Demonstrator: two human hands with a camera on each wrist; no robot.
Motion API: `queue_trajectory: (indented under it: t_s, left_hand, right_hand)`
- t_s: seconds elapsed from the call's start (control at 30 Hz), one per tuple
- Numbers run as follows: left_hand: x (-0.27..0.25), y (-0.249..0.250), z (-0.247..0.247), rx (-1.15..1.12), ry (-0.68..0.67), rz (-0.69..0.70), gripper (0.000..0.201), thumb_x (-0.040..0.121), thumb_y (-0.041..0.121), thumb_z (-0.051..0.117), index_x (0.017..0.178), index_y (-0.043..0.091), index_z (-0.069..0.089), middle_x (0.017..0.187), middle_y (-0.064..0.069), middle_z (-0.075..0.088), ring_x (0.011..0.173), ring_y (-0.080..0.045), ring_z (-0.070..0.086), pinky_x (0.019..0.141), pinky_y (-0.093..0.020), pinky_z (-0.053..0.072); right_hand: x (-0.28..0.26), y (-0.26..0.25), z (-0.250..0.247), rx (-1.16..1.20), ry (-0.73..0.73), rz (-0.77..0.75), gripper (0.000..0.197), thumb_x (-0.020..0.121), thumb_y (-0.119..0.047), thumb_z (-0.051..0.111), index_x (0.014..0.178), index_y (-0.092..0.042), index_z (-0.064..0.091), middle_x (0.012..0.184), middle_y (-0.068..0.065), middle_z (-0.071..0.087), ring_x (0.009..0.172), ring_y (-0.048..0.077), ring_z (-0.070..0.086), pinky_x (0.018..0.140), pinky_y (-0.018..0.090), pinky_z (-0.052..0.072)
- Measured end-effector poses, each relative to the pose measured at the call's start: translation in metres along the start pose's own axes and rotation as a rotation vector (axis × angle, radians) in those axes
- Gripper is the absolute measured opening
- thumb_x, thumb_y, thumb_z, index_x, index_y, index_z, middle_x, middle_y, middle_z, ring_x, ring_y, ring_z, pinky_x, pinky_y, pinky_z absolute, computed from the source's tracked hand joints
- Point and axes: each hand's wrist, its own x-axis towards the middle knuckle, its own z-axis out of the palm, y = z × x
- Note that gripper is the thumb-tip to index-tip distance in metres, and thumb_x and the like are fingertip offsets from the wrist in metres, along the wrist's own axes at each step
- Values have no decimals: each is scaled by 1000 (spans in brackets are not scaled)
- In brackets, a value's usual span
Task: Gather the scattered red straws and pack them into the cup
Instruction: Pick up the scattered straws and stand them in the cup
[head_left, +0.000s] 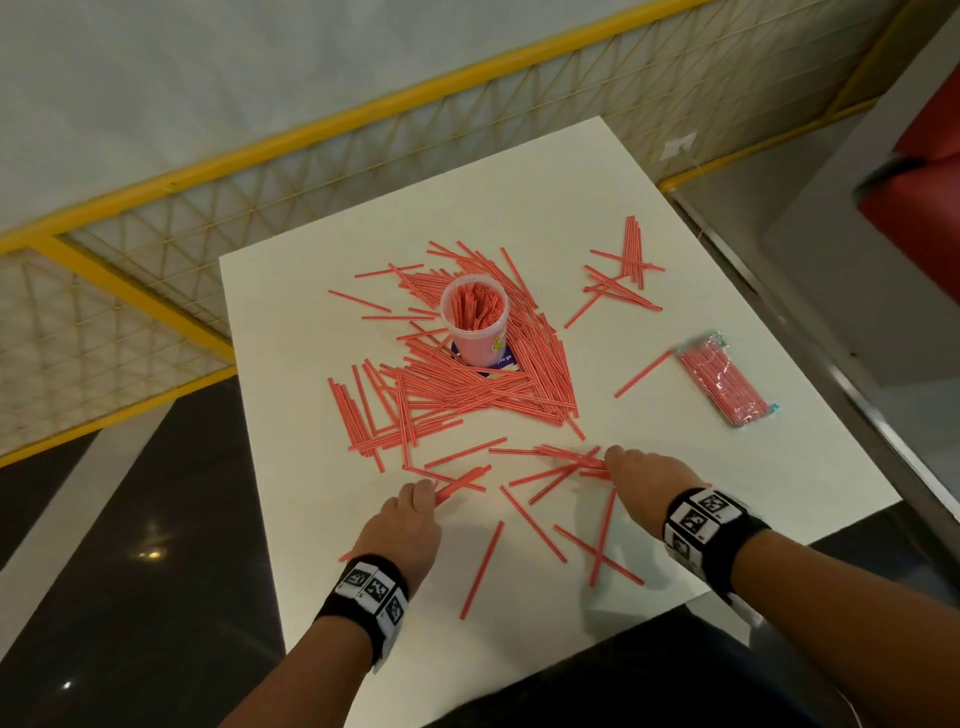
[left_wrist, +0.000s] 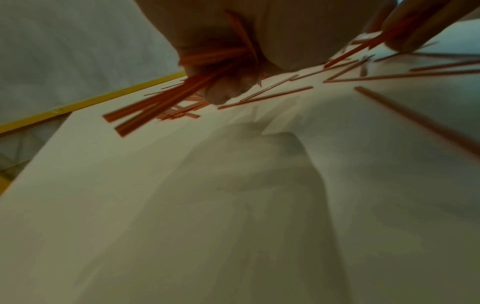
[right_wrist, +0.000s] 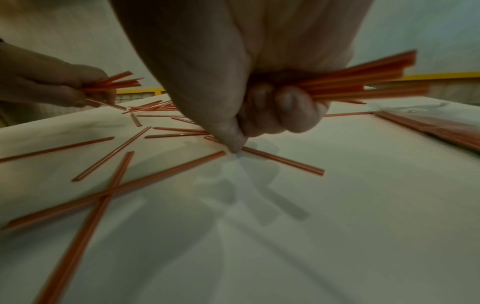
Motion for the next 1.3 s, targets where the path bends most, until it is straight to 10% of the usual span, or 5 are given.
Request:
queue_trajectory:
  t_s: [0.17,0.4,0.97,1.3]
  left_hand:
    - [-10,20,6,29,-122,27,42,101,9,40,143,3,37,129,-10,50,85,-28,64,71,-35,50]
    - [-23,39,15,-174,-315,-8,38,101,57,46,114,22,44,103,0,67,89,-24,68,82,-40,57]
    - [-18,59,4,-138,-369,-79,27,102,14,43,125,5,53,125,-14,58,110,-35,64,88,-42,54]
    - [12,66,-67,-860,123,-130,11,102,21,46,111,20,39,68,-2,54,54,-18,47,53,-36,39]
  right_hand:
    - [9,-8,-5,49,-10,26,24,99,-10,35,118,-13,50,107,6,69,91,28,70,68,34,46]
    - [14,-7,-15,193,45,70,18,100,-18,43,117,-14,47,101,5,68,80,26,66,65,34,48]
    - [14,-7,-26,195,-36,39,13,97,-27,47,107,-18,50,77,-5,52,66,17,53,59,29,39]
    - [1,-32,-79,909,164,-130,14,96,-22,50,86,-17,42,74,2,55,59,20,47,54,33,41]
